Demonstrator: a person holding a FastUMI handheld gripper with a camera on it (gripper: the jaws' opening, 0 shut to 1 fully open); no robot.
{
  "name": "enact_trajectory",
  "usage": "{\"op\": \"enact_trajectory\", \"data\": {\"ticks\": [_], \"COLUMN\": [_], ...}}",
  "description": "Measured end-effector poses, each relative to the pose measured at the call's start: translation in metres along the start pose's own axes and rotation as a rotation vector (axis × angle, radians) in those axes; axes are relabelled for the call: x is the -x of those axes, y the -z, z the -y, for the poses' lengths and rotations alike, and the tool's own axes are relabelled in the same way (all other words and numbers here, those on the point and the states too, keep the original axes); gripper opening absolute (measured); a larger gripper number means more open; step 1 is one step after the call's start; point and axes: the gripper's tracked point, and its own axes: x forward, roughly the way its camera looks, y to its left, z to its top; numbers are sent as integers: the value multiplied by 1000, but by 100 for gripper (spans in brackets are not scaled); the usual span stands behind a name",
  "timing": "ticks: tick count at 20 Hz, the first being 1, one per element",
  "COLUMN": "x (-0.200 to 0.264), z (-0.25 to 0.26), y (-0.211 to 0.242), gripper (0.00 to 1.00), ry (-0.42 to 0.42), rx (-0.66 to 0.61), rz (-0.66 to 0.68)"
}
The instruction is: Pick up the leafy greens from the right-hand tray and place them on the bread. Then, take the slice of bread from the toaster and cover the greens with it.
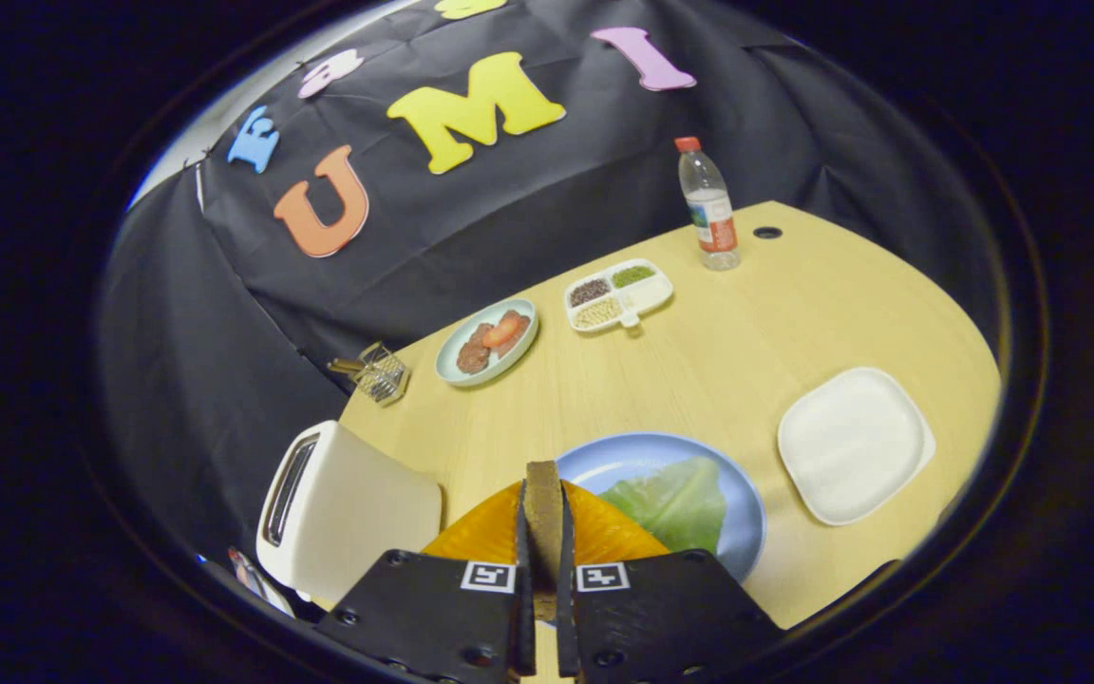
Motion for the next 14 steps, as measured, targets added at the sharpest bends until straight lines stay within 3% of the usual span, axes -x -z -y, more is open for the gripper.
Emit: {"op": "enact_trajectory", "data": {"ticks": [5,8,9,14], "x": [-9,-14,-14,-14], "z": [31,51,54,71], "y": [1,2,3,4], "gripper": [11,17,25,42], "ry": [-26,-10,-5,101], "rx": [18,71,101,215], "rz": [11,47,60,108]}}
